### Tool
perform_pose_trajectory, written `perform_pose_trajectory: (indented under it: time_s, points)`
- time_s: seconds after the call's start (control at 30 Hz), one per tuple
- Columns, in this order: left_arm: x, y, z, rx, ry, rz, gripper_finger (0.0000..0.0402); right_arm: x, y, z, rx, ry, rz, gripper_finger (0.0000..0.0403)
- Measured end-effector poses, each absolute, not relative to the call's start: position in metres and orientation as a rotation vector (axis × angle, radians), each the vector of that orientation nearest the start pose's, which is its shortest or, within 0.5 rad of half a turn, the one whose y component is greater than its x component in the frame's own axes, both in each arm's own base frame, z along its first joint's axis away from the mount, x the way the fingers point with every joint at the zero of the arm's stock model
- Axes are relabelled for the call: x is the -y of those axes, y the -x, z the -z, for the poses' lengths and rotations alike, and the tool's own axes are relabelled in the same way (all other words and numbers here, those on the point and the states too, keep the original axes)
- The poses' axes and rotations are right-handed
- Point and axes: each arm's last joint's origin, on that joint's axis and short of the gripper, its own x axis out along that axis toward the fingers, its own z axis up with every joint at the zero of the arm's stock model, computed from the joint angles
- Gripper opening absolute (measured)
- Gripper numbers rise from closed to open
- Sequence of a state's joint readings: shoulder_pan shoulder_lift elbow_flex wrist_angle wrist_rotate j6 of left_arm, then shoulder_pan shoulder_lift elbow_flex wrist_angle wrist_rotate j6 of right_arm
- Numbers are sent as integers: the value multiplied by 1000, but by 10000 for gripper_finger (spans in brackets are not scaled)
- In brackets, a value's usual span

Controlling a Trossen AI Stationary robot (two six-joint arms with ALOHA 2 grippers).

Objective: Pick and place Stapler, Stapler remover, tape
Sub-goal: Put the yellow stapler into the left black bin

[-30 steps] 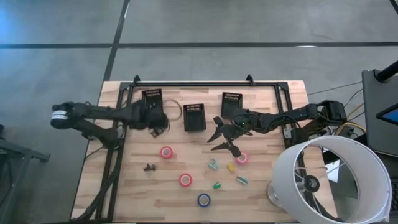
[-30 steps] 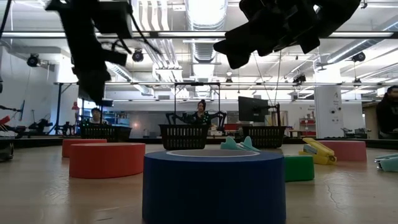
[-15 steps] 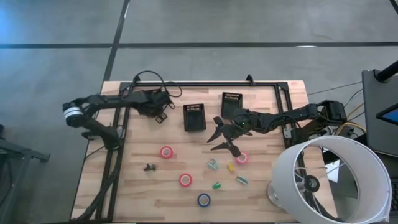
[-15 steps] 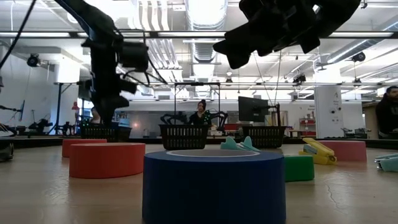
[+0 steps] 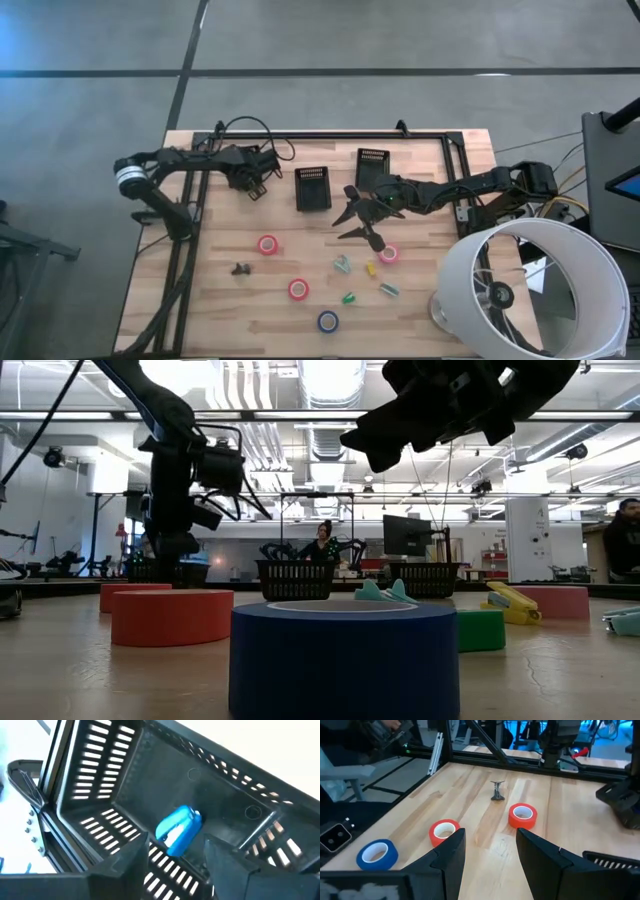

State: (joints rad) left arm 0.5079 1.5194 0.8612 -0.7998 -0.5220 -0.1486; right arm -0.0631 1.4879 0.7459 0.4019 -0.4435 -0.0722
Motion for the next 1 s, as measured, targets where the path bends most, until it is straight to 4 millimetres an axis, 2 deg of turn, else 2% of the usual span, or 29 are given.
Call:
perform_pose_trajectory:
  time_s: [0.23,0.4,0.53,0.7,0.87,1.0]
  points:
    - [-128,-204,-195,-1356,86,-944,198,1,-308,-214,-321,-27,-405,171]
    - [-118,-198,-223,-1168,166,-946,195,-11,-309,-215,-327,-32,-380,171]
    - [-105,-195,-242,-996,278,-837,194,-22,-311,-217,-377,-63,-384,171]
    - [-87,-202,-261,-813,355,-652,194,-41,-307,-212,-590,-141,-288,171]
    - [-68,-216,-270,-704,283,-529,189,-61,-290,-205,-910,-228,-45,171]
    - [-56,-226,-274,-646,241,-458,183,-79,-277,-205,-1038,-338,48,171]
